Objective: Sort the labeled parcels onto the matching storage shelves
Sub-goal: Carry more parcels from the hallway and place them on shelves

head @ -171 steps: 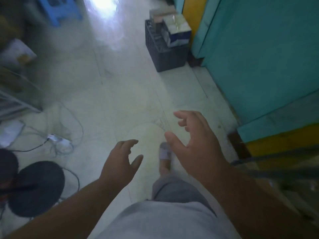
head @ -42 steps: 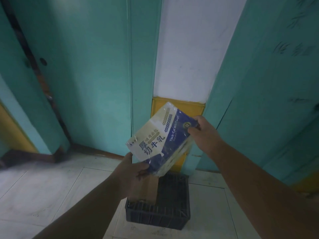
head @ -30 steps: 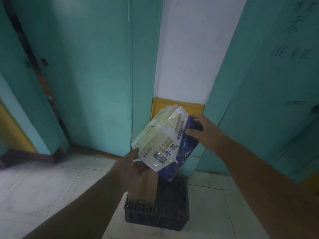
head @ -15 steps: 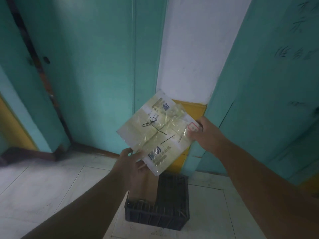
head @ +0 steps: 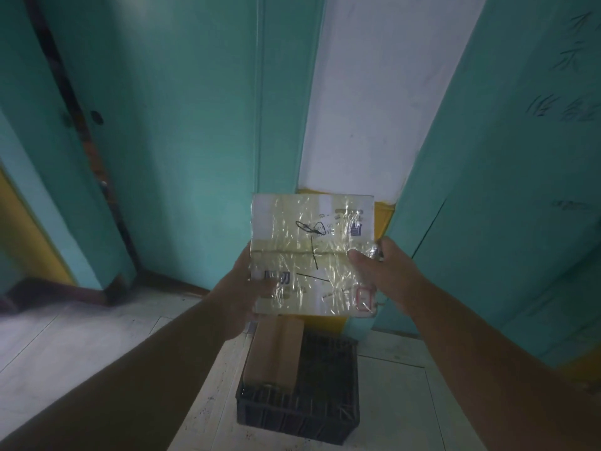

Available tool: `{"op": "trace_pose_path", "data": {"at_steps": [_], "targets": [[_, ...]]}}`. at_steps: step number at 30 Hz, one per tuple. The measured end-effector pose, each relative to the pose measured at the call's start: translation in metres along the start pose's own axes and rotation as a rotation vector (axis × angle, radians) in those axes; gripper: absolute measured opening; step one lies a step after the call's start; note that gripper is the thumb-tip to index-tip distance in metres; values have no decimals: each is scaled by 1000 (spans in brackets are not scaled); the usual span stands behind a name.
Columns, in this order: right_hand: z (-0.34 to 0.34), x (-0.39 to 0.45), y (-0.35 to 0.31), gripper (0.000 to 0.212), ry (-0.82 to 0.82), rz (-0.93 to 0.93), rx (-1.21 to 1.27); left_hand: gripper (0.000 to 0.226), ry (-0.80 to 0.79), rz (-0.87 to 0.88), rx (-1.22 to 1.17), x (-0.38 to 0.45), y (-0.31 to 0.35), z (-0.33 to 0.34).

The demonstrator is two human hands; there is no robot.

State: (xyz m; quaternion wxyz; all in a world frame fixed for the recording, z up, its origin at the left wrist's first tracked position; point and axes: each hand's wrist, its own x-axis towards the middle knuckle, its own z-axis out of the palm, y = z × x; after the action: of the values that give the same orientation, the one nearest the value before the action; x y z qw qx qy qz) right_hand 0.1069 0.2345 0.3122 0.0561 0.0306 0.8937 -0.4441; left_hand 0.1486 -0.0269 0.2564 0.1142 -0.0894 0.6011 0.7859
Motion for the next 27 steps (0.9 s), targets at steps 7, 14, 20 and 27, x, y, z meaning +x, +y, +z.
{"op": "trace_pose_path", "data": {"at_steps": [7, 14, 20, 27], "targets": [[-16, 11, -11, 92, 99, -64, 174, 52, 109, 105, 47, 4, -12, 5], [-74, 12, 2, 64, 210, -67, 91, 32, 87, 281, 203, 0, 8, 44], [-100, -43, 79, 51, 477, 50, 109, 32, 250, 389, 382, -2, 15, 116], [-194, -146, 202, 45, 625, 177, 122, 41, 0, 381, 356, -10, -30, 280]]}}
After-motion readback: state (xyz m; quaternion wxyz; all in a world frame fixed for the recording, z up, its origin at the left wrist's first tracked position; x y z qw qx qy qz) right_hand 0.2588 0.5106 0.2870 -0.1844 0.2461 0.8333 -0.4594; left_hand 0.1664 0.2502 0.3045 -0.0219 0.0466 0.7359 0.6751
